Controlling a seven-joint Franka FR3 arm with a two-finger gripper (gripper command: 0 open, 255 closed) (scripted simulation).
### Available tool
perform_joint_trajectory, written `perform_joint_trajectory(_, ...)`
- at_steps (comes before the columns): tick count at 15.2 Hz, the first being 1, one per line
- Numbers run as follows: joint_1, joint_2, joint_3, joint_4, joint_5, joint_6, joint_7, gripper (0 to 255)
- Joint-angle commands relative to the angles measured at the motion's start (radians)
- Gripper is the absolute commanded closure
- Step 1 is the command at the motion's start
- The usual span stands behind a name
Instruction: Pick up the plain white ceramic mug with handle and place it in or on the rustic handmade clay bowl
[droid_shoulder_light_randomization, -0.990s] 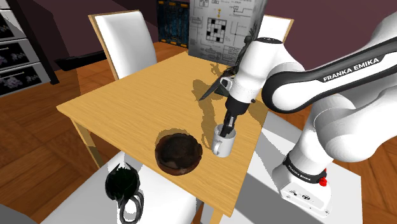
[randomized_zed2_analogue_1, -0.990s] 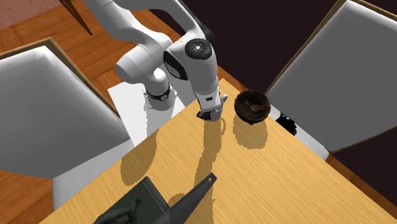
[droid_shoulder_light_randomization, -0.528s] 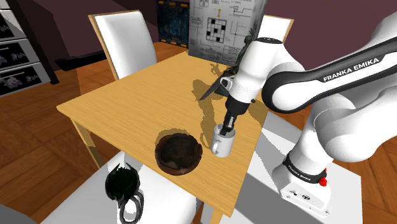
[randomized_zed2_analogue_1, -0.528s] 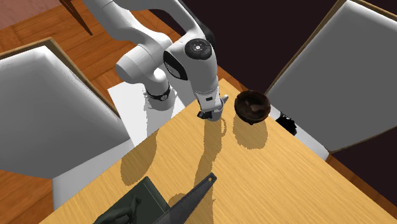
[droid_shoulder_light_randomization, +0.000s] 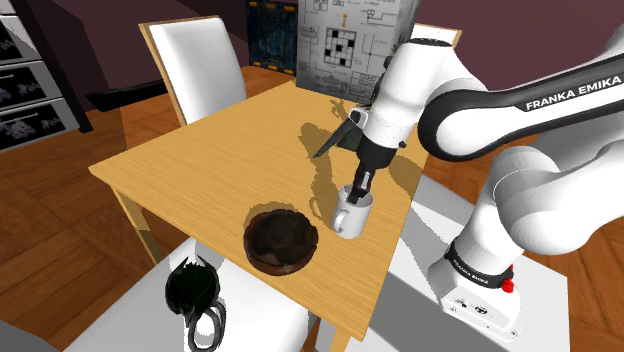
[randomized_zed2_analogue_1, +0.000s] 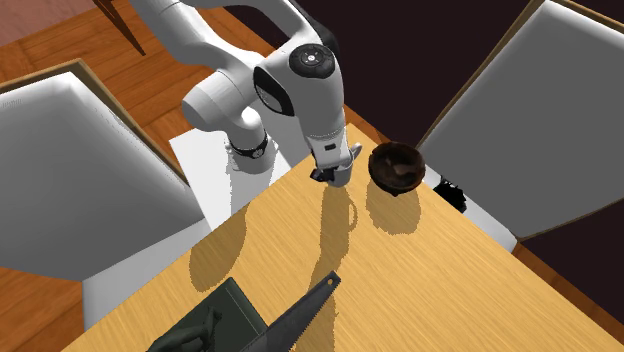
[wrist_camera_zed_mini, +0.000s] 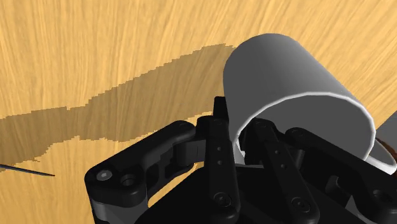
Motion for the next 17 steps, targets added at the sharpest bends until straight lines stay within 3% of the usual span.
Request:
perform_joint_trajectory(1,-0.003,-0.022,-0.002,0.019,-0.005,-0.041,0.002,255)
perform_joint_trajectory(17,-0.018,-0.091,-0.020,0.205,-0.032,-0.295,0.014,255)
